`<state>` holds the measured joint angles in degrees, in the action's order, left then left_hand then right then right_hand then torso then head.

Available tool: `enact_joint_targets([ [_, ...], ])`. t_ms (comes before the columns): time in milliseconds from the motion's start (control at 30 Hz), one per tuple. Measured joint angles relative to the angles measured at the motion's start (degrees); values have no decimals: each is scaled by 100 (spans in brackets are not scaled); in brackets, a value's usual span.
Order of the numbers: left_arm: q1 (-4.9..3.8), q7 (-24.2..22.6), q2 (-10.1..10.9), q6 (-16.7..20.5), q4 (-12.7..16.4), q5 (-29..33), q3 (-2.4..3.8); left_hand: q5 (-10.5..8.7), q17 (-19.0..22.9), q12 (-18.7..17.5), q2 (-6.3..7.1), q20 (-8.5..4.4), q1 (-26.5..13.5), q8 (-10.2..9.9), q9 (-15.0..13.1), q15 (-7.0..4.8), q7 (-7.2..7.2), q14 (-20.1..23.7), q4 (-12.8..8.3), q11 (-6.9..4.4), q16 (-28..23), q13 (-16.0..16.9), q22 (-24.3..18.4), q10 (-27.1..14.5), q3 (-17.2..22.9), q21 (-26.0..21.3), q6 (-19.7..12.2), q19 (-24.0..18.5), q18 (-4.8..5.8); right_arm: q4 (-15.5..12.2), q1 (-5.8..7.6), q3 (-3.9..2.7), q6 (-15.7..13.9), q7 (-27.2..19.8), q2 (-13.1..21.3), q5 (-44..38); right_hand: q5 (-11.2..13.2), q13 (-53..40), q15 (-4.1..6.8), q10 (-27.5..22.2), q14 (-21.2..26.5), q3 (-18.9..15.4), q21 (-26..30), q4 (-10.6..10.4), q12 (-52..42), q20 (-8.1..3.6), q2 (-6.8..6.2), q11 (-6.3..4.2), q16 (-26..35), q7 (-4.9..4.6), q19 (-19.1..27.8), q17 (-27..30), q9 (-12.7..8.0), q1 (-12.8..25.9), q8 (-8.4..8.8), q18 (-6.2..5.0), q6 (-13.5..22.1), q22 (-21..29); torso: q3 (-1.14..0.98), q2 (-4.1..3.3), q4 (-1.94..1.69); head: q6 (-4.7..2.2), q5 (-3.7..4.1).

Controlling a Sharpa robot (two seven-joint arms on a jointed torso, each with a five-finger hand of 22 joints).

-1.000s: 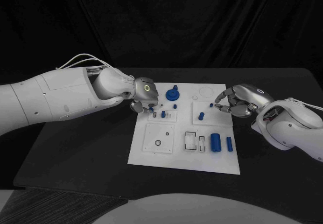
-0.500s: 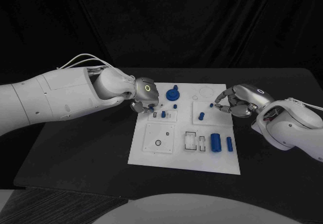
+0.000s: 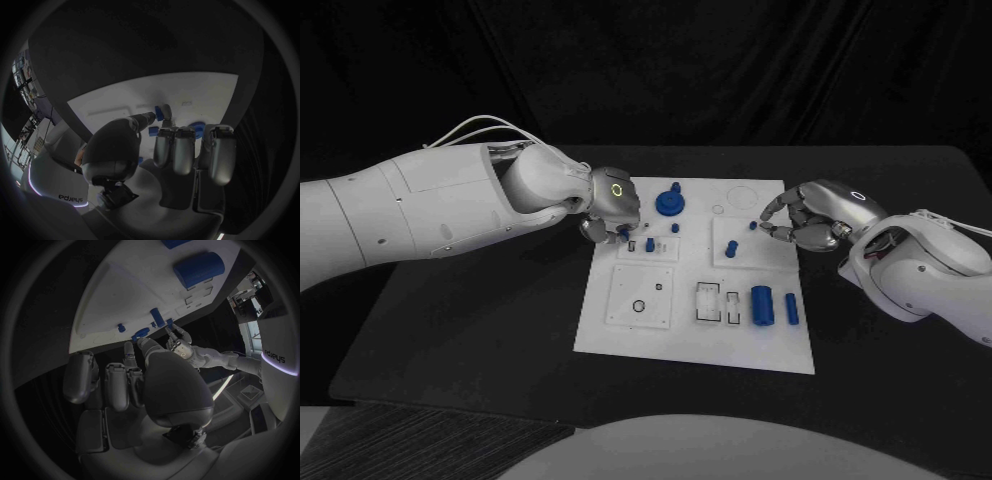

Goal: Assemble the parts on the task board

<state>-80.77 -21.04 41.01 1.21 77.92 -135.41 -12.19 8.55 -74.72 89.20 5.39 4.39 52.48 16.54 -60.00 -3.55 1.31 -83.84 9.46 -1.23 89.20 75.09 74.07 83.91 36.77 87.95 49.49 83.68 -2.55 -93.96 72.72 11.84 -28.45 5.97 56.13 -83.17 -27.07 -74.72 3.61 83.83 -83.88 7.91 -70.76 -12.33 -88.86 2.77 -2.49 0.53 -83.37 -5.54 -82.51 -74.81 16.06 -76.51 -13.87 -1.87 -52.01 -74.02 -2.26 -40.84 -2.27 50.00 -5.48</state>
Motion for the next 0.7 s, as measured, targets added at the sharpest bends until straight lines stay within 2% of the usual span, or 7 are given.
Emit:
enact_joint_targets([
  [33, 0, -5, 0, -3, -1, 0, 0, 0, 0, 0, 0, 0, 0, 1, -26, 0, -29, 0, 0, -1, 0, 0, 0, 0, 0, 0, 25, 0, 0, 0, 0, 0, 0, 0, 0, 0, 0, 0, 0, 0, 0, 0, 0, 0, 0, 0, 0, 0, 0, 0, 0, 0, 0, 0, 0, 0, 0, 0, 0, 0, 0, 0, -2],
  [67, 0, -11, 0, -4, -2, 1, 0, 0, 0, 0, 0, 0, 0, 29, -27, 0, 13, 0, -1, -1, 0, 0, 0, 0, 0, 0, 74, 0, 0, 0, 0, 0, 0, 0, 0, 0, 0, 0, 0, 0, 0, 0, 0, 0, 0, 0, 0, 0, 0, 0, 0, 0, 0, 0, 0, 0, 0, 0, 0, 0, 0, 0, -4],
  [100, 0, -20, 0, -5, -3, 2, 0, 1, 0, 0, -28, 0, 29, 95, -75, 0, -50, 0, -76, -22, 0, 0, 0, -22, -75, 0, 133, 0, 0, 0, 0, 0, 0, 0, -1, 0, 0, 0, 0, 0, 0, 0, 0, 0, 0, 0, 0, 0, 0, 0, 0, 0, 0, 0, 0, 0, 0, 0, 0, 0, 1, 0, -4],
  [167, 0, -36, 4, -4, -3, 11, 0, 233, 0, 0, -90, 0, 91, 259, -191, -1, -56, 0, -112, -47, 0, 0, 0, -45, -111, 0, 372, 0, 0, 0, 0, 0, 0, 0, -1, 0, 0, 0, 0, 0, 0, 0, 0, 0, 0, 0, 0, 0, 0, 0, 0, 0, 0, 0, 0, 0, 0, 0, 0, 0, 1, 0, -4],
  [267, 0, -64, 22, -2, 0, 50, 0, 463, 0, 0, -97, 0, 218, 354, -241, -1, -64, 0, -206, -48, 0, 0, 0, -45, -205, 1, 402, 0, 0, 0, 0, 0, 0, 0, -1, 0, 0, 0, 0, 0, 0, 0, 0, 0, 0, 0, 0, 0, 0, 0, 0, 0, 0, 0, 0, 1, 0, 0, 0, 0, 1, 0, -8],
  [500, 0, -113, 102, 7, 71, 157, 0, 599, 0, 0, -190, -1, 308, 356, -277, -1, -36, 0, -206, -100, 0, 0, 0, -19, -205, 4, 511, 0, 0, -1, 0, 0, 0, 0, 4, 0, 0, 0, 0, 0, 0, 0, 0, 0, 0, 0, 0, 0, 0, 0, 0, 0, 0, 0, 0, 0, -1, 0, 1, -1, 1, 0, 0],
  [700, 0, -78, 206, 15, 189, 288, 0, 861, 0, 0, -234, -1, 348, 356, -317, -1, -7, 0, -211, -100, 0, 0, 0, -19, -210, 17, 539, 0, 0, -4, 0, 0, 0, 3, 11, 0, 0, 0, 0, 0, 0, 0, 0, 0, 0, 0, 0, 0, 0, 0, 0, 0, 0, 0, 0, 0, -1, 0, 2, 0, -2, 0, 4],
])
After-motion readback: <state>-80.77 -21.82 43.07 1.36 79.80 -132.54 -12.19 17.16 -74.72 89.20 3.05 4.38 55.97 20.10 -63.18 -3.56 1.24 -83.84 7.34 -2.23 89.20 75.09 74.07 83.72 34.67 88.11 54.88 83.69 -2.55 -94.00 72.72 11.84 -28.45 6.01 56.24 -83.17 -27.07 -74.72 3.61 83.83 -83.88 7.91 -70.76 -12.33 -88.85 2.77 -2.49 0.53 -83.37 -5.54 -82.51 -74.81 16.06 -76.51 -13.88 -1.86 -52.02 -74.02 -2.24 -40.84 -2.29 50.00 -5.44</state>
